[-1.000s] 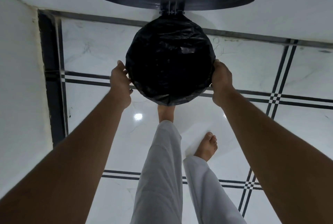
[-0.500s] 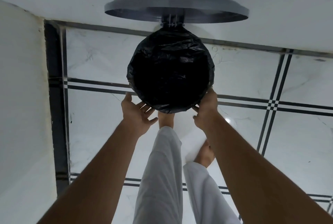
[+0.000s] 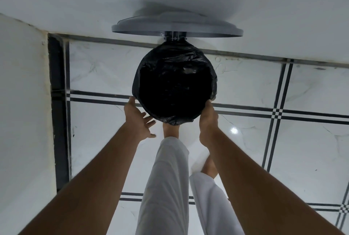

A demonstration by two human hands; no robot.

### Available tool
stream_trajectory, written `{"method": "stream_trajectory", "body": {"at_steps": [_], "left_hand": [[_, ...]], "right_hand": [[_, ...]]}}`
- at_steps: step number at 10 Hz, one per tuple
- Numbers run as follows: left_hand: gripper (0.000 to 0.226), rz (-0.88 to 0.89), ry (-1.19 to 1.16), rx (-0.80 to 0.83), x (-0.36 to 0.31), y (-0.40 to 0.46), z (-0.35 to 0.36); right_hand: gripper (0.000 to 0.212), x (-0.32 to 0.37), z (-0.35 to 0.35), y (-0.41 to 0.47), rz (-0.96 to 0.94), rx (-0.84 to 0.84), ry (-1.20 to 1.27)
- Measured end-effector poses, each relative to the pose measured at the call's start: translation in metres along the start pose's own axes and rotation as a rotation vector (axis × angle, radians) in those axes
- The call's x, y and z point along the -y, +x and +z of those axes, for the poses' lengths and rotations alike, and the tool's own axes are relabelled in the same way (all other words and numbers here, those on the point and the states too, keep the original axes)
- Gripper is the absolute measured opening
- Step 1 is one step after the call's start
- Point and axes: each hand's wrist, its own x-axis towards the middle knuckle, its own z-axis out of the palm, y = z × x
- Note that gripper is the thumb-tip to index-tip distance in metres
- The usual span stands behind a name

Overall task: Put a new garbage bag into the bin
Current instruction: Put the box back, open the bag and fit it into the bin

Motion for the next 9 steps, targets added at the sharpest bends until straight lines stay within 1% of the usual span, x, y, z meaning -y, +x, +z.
{"method": "stream_trajectory", "body": {"at_steps": [1, 2, 3, 4, 5, 6, 7, 8, 9], "left_hand": [[0.075, 0.162, 0.101, -0.300, 0.007, -0.004, 0.006], [0.046, 0.626, 0.343, -0.360, 0.010, -0.032, 0.014], [0.024, 1.140, 0.525, -0.287, 0.001, -0.089, 0.025], [0.021, 1.759, 0.553, -0.416, -0.017, -0.150, 0.039], [0.042, 1.935, 0.688, -0.462, -0.038, -0.171, 0.048], [0.048, 1.714, 0.769, -0.346, -0.042, -0.153, 0.046], [0.046, 1.637, 0.791, -0.295, -0.016, -0.138, 0.031], [0.039, 1.534, 0.863, -0.313, 0.031, -0.133, 0.003], [0.034, 1.168, 1.253, -0.270, 0.068, -0.111, -0.029]], "right_hand": [[0.071, 0.002, -0.007, -0.008, -0.076, -0.220, -0.131], [0.039, 0.015, -0.014, -0.040, -0.391, -0.203, -0.147], [0.048, 0.036, -0.015, -0.083, -0.777, -0.258, -0.248], [0.066, 0.057, -0.013, -0.118, -1.119, -0.328, -0.242], [0.059, 0.080, -0.011, -0.127, -1.264, -0.227, -0.194], [0.057, 0.086, -0.014, -0.122, -1.248, -0.161, -0.150], [0.049, 0.071, -0.022, -0.118, -1.149, -0.102, -0.132], [0.032, 0.041, -0.044, -0.114, -1.037, -0.080, -0.207], [0.030, 0.000, -0.066, -0.098, -0.741, 0.077, -0.567]]}}
